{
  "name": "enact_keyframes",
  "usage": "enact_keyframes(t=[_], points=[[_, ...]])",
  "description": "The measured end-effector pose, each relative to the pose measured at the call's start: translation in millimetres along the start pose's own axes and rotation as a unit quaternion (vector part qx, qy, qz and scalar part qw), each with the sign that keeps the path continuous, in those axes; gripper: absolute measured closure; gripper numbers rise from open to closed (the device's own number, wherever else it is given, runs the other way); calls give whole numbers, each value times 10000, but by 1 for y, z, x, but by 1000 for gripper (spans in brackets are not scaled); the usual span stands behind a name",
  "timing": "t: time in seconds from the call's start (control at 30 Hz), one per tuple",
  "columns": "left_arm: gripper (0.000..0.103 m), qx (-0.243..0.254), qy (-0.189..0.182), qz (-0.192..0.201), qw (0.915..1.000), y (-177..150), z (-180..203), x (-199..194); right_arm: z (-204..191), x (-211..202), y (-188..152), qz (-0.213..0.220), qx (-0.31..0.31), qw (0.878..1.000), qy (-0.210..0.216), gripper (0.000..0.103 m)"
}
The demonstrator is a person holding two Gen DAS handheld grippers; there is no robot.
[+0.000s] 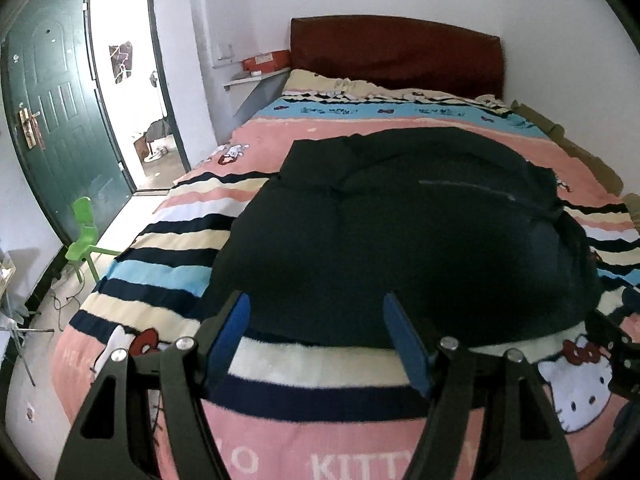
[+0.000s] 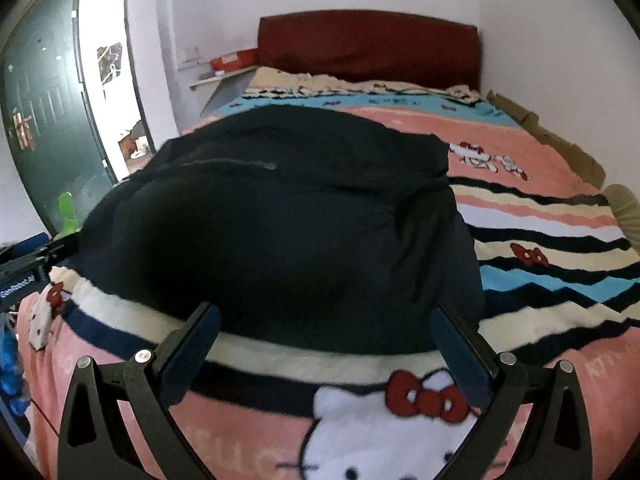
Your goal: Fold large clothes
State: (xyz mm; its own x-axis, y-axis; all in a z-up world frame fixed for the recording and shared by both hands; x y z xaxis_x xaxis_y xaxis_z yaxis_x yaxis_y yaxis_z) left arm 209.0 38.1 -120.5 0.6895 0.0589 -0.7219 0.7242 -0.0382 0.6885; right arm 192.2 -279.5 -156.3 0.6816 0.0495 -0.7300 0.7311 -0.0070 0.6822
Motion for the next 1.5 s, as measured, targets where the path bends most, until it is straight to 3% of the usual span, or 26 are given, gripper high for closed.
enact_keyframes(t=[0.7, 1.5], points=[[34, 225, -20, 247, 9994, -39, -8, -52, -2, -56, -25, 304, -61, 9992, -240, 1], [34, 107, 78, 202, 9997, -51, -27, -45, 11, -54, -35, 249, 28, 9992, -299, 1]])
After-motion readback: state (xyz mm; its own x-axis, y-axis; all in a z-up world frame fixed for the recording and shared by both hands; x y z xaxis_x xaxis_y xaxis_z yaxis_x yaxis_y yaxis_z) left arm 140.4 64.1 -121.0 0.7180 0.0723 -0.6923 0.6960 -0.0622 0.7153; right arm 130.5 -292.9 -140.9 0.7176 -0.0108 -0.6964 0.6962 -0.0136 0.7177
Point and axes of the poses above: each gripper's, at about its wrist camera, not at the fingertips, and x roughly the way its jaws point, z to its right, y to its top, the point moved 8 cm from there along x, roughly the way its jaws point, and after that the axes turned 4 degrees about -z, right-handed, at the moved point
